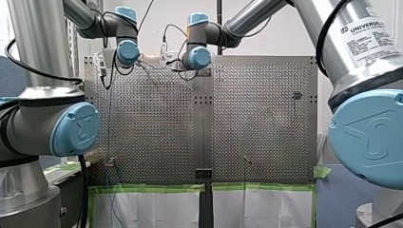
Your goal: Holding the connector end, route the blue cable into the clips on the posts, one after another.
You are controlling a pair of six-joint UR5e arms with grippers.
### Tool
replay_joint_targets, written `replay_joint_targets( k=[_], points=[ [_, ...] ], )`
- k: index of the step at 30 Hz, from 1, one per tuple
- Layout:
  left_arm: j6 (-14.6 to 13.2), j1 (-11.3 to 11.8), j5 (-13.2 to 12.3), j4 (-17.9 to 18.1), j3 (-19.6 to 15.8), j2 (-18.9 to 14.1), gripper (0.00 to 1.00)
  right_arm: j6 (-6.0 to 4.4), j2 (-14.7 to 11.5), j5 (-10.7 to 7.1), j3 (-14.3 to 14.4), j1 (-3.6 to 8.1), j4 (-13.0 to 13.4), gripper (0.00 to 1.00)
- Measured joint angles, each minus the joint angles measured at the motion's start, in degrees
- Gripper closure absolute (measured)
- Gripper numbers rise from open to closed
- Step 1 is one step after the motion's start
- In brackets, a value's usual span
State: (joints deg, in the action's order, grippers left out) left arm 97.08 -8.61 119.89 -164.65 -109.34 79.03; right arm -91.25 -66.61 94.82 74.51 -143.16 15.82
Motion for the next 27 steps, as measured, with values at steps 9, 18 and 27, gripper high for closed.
replay_joint_targets(
  k=[9,18,27],
  points=[
    [-0.99,1.39,-0.94,-0.50,0.89,0.49,1.00,-0.12,2.63,0.02,-5.52,0.04,-0.47,1.00],
    [-1.12,2.67,-1.98,-0.66,3.35,0.73,1.00,-0.76,5.36,-0.14,-10.26,0.52,-1.60,1.00],
    [-1.47,3.72,-4.26,-1.88,7.42,3.45,1.00,-0.84,7.64,-0.13,-13.77,0.71,-2.29,1.00]
  ],
)
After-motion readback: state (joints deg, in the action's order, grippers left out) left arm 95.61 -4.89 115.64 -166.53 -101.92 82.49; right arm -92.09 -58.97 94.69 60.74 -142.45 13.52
